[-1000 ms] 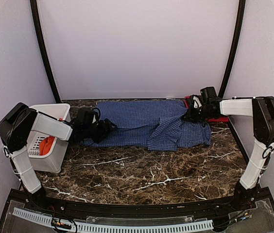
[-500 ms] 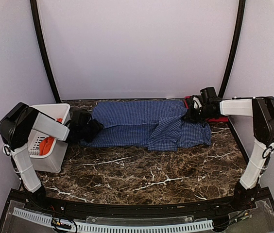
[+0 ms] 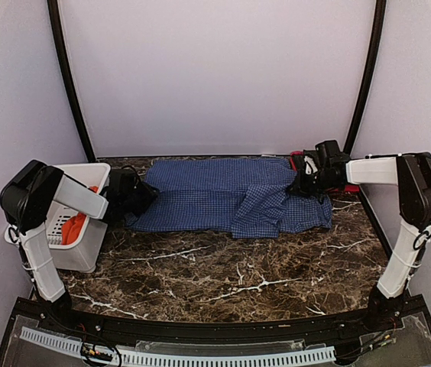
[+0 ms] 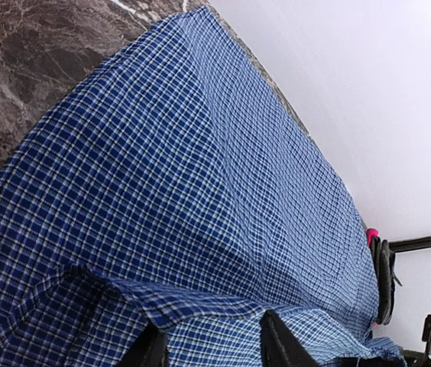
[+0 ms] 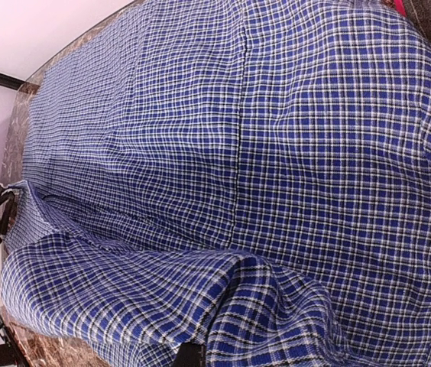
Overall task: Fold and stack the mixed laundry pile
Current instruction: Fold the flattened shirt at the center of the board.
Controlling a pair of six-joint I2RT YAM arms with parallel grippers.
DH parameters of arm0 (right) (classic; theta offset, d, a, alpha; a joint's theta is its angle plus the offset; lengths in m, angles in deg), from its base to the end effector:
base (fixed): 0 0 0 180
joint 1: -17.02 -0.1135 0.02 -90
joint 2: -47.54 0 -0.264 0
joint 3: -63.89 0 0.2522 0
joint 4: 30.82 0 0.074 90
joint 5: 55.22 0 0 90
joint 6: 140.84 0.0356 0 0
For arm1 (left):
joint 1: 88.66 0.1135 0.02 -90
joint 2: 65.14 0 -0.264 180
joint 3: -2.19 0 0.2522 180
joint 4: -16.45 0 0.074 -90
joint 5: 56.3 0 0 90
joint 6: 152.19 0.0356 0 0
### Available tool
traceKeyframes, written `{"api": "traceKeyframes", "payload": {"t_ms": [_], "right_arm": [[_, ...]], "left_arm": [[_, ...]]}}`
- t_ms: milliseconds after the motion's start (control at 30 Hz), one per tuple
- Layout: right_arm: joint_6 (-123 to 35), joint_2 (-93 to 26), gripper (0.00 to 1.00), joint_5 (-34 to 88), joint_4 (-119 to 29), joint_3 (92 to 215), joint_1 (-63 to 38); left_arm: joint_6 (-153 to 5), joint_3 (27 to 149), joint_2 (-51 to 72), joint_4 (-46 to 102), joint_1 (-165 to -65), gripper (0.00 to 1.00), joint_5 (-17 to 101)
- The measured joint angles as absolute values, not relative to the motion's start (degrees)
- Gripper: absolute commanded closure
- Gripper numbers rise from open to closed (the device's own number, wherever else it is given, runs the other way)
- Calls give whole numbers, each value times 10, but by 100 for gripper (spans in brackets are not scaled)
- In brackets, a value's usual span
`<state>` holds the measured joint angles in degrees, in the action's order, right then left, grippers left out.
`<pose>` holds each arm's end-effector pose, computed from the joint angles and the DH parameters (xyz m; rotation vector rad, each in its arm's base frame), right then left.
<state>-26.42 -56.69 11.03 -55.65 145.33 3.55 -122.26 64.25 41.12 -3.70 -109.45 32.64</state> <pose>0.3752 0.1046 0.1930 0.0350 2.4640 0.7976 0.3506 -0.1324 0.1465 -0.7188 1.9767 -0.8701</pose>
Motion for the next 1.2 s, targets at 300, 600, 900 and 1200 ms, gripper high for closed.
{"api": "traceKeyframes", "payload": {"t_ms": [300,600,900,1200], "right_arm": [[-266,-549,100,109,-557,1437,35],[-267,-521,100,101,-565,1420,35],[-269,-453,100,81,-576,1403,35],[-285,-411,100,62,-581,1339,35]], "left_arm": [[-1217,683,442,-35,-1079,99,356],[-1218,691,440,-27,-1074,100,376],[-1206,646,309,26,-1068,100,373],[-1178,679,250,183,-1068,30,368]]}}
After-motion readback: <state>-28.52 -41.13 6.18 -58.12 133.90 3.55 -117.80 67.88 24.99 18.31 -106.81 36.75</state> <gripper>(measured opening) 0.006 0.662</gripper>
